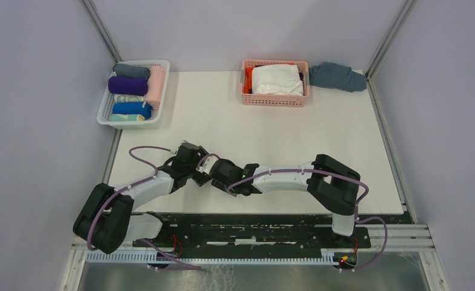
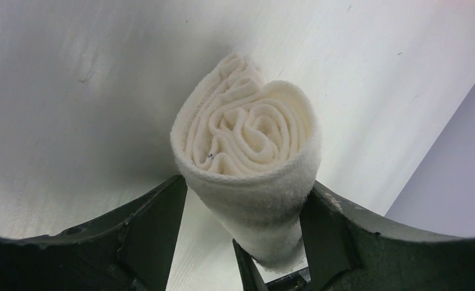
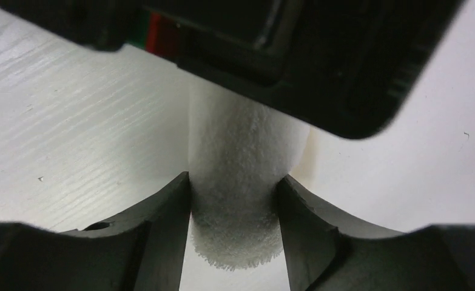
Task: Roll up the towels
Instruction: Fold the towel at the center of the board.
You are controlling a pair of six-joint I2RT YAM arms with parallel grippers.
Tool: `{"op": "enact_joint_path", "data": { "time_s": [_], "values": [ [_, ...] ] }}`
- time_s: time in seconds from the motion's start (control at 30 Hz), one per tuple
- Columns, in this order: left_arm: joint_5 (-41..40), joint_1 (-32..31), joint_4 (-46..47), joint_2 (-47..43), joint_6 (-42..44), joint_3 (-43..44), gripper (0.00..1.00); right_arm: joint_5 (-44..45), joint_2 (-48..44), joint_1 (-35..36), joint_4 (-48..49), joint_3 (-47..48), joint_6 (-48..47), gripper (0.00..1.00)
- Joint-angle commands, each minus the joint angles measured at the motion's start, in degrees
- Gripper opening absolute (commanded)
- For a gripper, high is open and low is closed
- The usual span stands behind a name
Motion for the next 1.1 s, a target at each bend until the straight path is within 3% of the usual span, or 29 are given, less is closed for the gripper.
{"op": "enact_joint_path", "data": {
  "time_s": [0.0, 0.17, 0.3, 0.5, 0.6, 0.7, 0.9, 1.07],
  "values": [
    [-3.7, 0.4, -8.0, 3.9, 4.9, -1.7, 0.77, -2.0, 3.4, -0.9, 0.0, 0.4, 0.3, 0.58],
    [-3.1, 0.4, -7.8, 2.3, 5.9, -0.4, 0.8, -11.4, 4.2, -3.6, -2.2, 1.1, 1.3, 0.43],
    [-4.7, 0.6, -8.8, -4.7, 5.3, -1.0, 0.82, -23.7, 2.9, -6.9, -3.6, 1.8, 3.7, 0.35],
    [-7.0, 1.1, -10.5, -18.9, 1.4, -4.5, 0.87, -35.9, 4.2, -10.2, -4.8, 4.0, 7.9, 0.34],
    [-7.1, 1.0, -10.7, -25.0, -0.8, -6.8, 1.0, -40.2, 5.5, -11.4, -4.3, 5.0, 10.1, 0.33],
    [-6.2, 1.0, -9.4, -28.3, -2.1, -8.9, 0.99, -41.5, 6.5, -11.6, -4.4, 5.9, 11.0, 0.32],
    [-3.1, 1.0, -2.2, -26.2, -4.2, -11.5, 0.98, -44.8, 8.0, -11.8, -2.4, 6.3, 13.5, 0.31],
    [-2.4, 1.0, 0.4, -21.0, -4.0, -11.2, 0.9, -46.9, 9.7, -12.8, -0.3, 6.2, 16.6, 0.3]
  ]
}}
